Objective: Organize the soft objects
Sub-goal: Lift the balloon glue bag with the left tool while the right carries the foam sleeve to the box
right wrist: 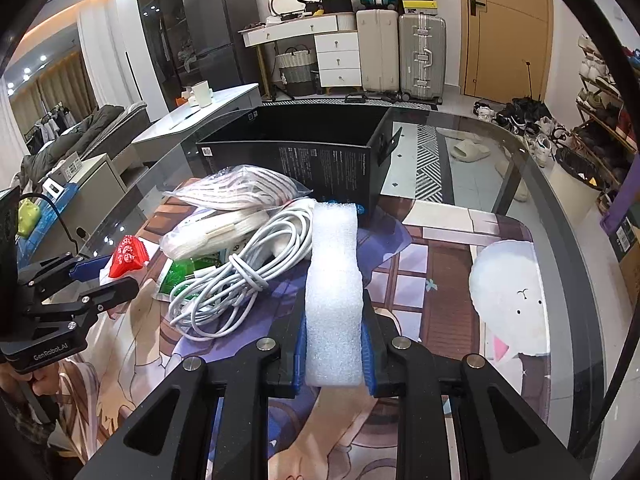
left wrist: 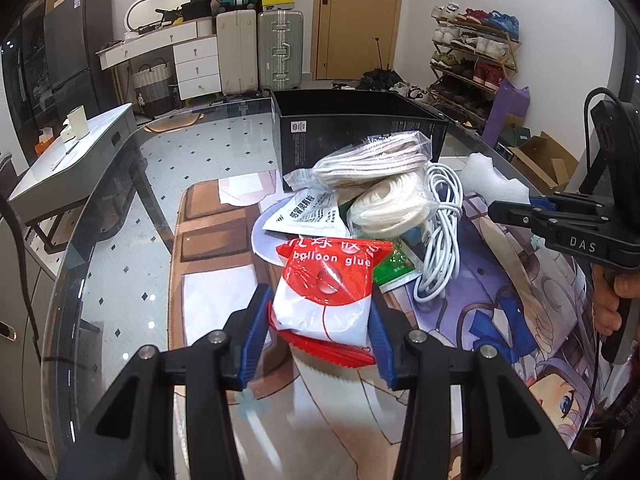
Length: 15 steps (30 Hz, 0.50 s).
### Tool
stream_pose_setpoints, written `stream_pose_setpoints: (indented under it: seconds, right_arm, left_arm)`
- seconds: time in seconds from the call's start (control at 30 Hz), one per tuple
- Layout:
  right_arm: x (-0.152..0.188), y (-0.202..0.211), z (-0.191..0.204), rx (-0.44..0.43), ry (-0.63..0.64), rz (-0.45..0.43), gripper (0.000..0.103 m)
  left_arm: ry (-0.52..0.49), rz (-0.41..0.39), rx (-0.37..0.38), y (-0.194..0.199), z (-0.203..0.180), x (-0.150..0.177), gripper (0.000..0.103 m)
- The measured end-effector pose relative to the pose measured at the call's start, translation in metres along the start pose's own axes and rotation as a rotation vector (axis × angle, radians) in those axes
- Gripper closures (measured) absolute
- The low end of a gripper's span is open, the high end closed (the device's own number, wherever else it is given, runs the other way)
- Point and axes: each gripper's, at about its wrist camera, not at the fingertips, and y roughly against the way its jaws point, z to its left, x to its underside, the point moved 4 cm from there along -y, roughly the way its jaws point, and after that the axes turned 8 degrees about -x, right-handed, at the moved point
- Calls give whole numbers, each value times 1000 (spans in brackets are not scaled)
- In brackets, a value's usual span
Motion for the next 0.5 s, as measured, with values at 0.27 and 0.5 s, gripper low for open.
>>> stream_pose_setpoints:
  seconds: [0.27,0.5]
  right_arm:
    - [-8,20,-3,15,3,-47,81]
    - [-23,33,0,22,13,-74,81]
  left_arm:
    - [39,-48,-27,10,7,-17,58]
    - [42,-69,-27,15,5,-31,58]
